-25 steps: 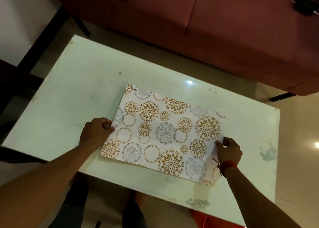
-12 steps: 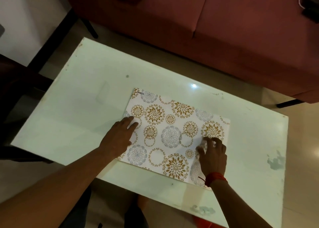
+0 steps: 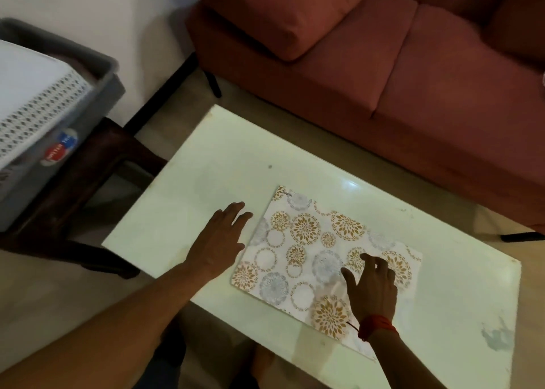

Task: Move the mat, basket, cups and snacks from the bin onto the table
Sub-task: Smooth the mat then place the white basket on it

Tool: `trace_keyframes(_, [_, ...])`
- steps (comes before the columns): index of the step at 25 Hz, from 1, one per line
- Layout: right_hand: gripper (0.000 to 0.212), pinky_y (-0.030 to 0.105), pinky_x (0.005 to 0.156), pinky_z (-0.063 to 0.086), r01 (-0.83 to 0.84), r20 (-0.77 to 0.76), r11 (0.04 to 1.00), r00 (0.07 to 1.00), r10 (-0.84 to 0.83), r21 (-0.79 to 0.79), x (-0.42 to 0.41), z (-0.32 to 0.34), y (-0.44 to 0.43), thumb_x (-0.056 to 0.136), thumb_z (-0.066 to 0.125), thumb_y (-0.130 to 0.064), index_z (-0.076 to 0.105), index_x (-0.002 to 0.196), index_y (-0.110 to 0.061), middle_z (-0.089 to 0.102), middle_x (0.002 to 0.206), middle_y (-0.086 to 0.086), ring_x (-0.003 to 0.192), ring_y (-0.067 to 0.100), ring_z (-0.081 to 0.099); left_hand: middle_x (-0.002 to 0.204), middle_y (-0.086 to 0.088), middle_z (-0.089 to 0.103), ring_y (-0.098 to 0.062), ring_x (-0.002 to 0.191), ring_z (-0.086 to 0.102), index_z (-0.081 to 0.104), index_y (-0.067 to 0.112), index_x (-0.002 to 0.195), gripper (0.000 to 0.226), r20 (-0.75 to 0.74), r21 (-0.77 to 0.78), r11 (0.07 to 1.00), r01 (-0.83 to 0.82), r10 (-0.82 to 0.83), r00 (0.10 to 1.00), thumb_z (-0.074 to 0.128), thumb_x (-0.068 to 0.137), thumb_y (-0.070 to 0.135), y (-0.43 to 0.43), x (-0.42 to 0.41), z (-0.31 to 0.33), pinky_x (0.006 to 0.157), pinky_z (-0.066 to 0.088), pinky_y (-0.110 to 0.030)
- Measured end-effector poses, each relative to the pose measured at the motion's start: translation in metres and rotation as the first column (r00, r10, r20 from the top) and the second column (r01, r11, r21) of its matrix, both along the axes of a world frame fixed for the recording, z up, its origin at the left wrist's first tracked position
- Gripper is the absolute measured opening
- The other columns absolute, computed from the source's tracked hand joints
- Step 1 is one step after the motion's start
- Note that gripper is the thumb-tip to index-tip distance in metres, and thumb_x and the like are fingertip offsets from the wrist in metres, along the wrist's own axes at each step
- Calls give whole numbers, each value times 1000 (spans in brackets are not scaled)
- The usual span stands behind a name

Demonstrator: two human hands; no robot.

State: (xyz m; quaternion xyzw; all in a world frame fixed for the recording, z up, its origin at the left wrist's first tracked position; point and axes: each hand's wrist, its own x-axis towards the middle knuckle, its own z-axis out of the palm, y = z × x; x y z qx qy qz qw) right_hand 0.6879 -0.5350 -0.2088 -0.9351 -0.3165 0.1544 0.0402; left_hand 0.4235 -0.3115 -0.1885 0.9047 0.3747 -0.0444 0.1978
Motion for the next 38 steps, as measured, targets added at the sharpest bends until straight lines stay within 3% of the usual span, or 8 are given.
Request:
trace_keyframes(5, [60,48,87,54,-153,6,981,988,153,119,-47,45,73,90,70,-48,56,136,-13,54,136,14,120,37,51,168,2,21,-17,155,24,36,23,155,61,140,24,979,-204,199,970,61,99,28,37,-50,53,127,12,-30])
trace_keyframes(12, [57,44,81,56,-355,53,895,934,355,271,-143,144,251,90,69,-49,56,133,-15,57,131,9,120,31,52,150,-9,46,-27,141,44,51,12,143,50,372,17,862,-506,464,804,67,96,21,126,-162,156,113,44,-41])
trace_keyframes(15, [51,42,79,56,-442,68,820,891,449,365,-203,189,333,93,65,-49,56,131,-16,59,127,7,118,29,54,139,-8,51,-24,132,49,53,15,136,44,503,-33,731,-682,602,620,67,95,16,167,-224,196,101,55,-41])
trace_keyframes(20, [45,38,91,54,-482,-79,759,820,567,439,-304,219,463,97,60,-46,53,133,-20,61,130,5,115,23,58,148,-13,46,-30,135,50,48,18,140,45,464,-328,289,-899,878,114,64,98,22,225,-317,213,93,56,-40])
trace_keyframes(25, [46,42,96,57,-482,-205,756,767,608,443,-396,214,572,96,62,-47,55,132,-19,66,126,5,106,20,65,147,-16,48,-36,126,57,47,13,143,54,244,-546,-75,-835,939,-244,67,95,27,271,-391,193,95,54,-44])
trace_keyframes(29, [52,37,95,52,-627,-106,711,721,684,318,-427,187,630,96,60,-51,58,135,-17,65,132,5,114,23,64,146,-17,48,-36,123,58,43,10,146,64,144,-616,-179,-767,932,-333,70,93,33,291,-409,172,82,50,-36])
trace_keyframes(32, [66,49,111,45,-683,-120,702,694,710,205,-438,163,663,94,58,-58,50,145,-16,54,147,10,133,32,52,147,-17,50,-37,124,59,41,9,147,72,81,-688,-213,-694,927,-365,72,90,40,298,-408,158,94,55,-44])
trace_keyframes(38, [88,55,108,47,-674,-222,735,708,671,75,-448,125,717,90,48,-73,39,150,-10,52,148,16,132,40,52,147,-14,52,-36,125,59,31,18,149,79,-14,-782,-273,-561,907,-421,78,87,32,306,-403,141,91,57,-44])
